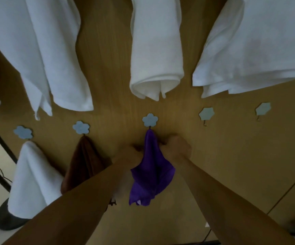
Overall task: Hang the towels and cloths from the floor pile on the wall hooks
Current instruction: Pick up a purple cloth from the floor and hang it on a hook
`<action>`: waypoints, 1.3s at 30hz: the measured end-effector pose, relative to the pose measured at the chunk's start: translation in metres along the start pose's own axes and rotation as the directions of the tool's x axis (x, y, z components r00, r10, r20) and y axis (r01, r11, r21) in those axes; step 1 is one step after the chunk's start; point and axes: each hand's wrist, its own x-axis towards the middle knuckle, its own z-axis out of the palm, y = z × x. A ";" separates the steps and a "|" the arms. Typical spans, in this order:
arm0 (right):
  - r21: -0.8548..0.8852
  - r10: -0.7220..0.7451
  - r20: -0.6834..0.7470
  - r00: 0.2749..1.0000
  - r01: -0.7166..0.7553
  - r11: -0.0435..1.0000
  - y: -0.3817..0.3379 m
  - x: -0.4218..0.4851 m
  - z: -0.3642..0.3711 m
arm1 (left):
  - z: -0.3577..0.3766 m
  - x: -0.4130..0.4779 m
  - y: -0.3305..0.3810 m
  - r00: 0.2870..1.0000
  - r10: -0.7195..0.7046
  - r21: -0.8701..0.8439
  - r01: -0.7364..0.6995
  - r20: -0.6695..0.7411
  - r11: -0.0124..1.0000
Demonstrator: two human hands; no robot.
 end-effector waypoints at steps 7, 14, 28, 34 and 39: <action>-0.134 -0.297 -0.259 0.919 0.271 0.953 0.023 -0.015 0.010 | -0.009 -0.017 -0.024 0.808 0.381 0.163 -0.345 -0.450 0.924; 0.291 -0.470 -0.141 0.872 0.490 0.822 -0.001 -0.019 0.017 | 0.001 -0.015 -0.003 0.684 0.679 0.051 -0.694 -0.266 0.718; 0.305 -0.365 0.245 0.898 0.286 0.908 0.033 -0.021 0.013 | 0.009 -0.024 -0.003 0.879 0.431 -0.105 -0.457 -0.203 0.883; 0.252 -0.351 0.502 0.790 0.255 0.934 0.085 -0.037 0.021 | -0.008 -0.018 -0.020 0.922 0.386 -0.105 -0.381 0.038 0.919; -0.140 -0.153 0.599 0.786 0.291 0.946 0.094 -0.033 0.020 | 0.002 -0.012 -0.016 0.918 0.395 0.026 -0.396 0.016 0.918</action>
